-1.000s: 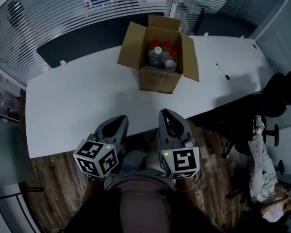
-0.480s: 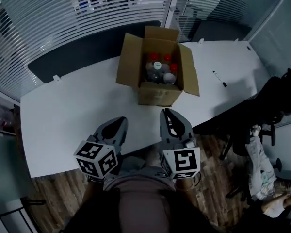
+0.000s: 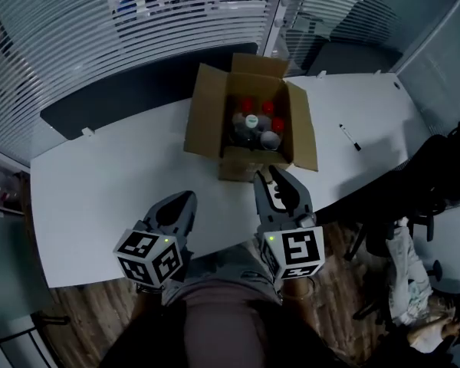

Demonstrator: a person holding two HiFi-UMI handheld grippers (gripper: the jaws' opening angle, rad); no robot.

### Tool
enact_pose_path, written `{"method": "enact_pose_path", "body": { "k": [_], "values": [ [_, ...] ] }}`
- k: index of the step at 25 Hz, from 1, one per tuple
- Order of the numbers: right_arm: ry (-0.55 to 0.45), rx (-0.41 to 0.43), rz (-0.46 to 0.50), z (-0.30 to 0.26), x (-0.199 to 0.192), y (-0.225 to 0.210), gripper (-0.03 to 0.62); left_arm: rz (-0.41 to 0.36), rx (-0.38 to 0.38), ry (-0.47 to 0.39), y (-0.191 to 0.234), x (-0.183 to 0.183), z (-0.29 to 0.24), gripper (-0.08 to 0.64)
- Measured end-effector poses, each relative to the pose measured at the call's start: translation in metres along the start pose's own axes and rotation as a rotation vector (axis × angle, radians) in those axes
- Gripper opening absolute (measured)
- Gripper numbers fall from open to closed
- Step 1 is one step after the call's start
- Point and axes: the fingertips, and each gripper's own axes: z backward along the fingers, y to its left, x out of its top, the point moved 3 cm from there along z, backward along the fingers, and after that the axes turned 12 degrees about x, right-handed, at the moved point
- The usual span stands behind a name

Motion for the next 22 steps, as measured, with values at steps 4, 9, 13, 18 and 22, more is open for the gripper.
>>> {"method": "enact_pose_path", "body": {
  "k": [4,9,13,18,22],
  "values": [
    [0.01,0.03,0.003,-0.02,0.004,-0.018,0.103,0.016,0.045,-0.006,0.007,0.008,-0.013,0.009],
    [0.062,0.065,0.021,-0.047,0.002,-0.04,0.145,0.024,0.084,-0.016,0.012,0.018,-0.03,0.009],
    [0.115,0.087,0.036,-0.066,0.001,-0.055,0.169,0.034,0.118,-0.01,0.014,0.02,-0.038,0.009],
    [0.163,0.097,0.062,-0.09,-0.002,-0.07,0.17,0.047,0.149,0.004,0.018,0.018,-0.045,0.009],
    [0.208,0.117,0.051,-0.11,-0.003,-0.078,0.178,0.053,0.165,0.025,0.021,0.016,-0.053,0.009]
  ]
}}
